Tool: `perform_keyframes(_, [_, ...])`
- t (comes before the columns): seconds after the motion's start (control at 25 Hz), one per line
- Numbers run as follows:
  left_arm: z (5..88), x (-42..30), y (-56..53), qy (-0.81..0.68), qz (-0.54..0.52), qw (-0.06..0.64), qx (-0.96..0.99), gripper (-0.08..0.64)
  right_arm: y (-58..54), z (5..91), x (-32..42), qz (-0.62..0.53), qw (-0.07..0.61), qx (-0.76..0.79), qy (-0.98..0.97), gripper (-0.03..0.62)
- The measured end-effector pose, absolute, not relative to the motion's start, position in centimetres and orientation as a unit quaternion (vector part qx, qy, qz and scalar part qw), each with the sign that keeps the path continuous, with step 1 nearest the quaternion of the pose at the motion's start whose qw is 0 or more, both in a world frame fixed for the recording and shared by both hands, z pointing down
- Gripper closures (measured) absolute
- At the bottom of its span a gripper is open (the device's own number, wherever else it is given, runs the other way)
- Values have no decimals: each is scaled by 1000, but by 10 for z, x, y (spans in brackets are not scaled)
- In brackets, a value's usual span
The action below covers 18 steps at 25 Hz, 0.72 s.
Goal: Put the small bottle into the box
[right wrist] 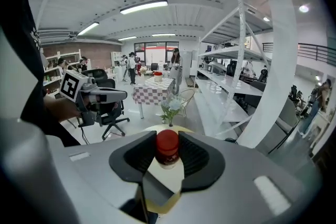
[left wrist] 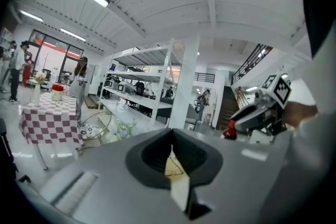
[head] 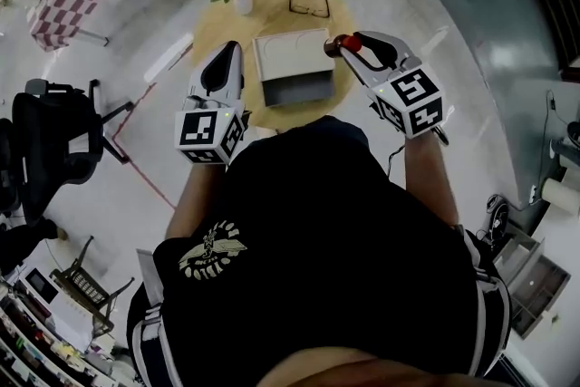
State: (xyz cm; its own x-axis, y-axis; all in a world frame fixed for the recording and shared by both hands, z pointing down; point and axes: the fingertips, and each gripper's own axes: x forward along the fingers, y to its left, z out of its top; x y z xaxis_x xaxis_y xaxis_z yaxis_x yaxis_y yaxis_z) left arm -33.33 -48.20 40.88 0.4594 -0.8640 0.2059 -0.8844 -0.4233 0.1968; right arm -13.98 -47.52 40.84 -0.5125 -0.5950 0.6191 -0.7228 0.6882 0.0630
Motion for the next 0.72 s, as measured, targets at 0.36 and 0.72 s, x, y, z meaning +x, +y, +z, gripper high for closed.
perform_keyframes(0.36, [417,-336,-472,-504,33,151,850,560,-450,383,-149,83,330,381,-860,451])
perform_keyframes(0.72, [422,-338,-465,-498,29,159,852,560,-444,363,-148,72,315,392,-861,451])
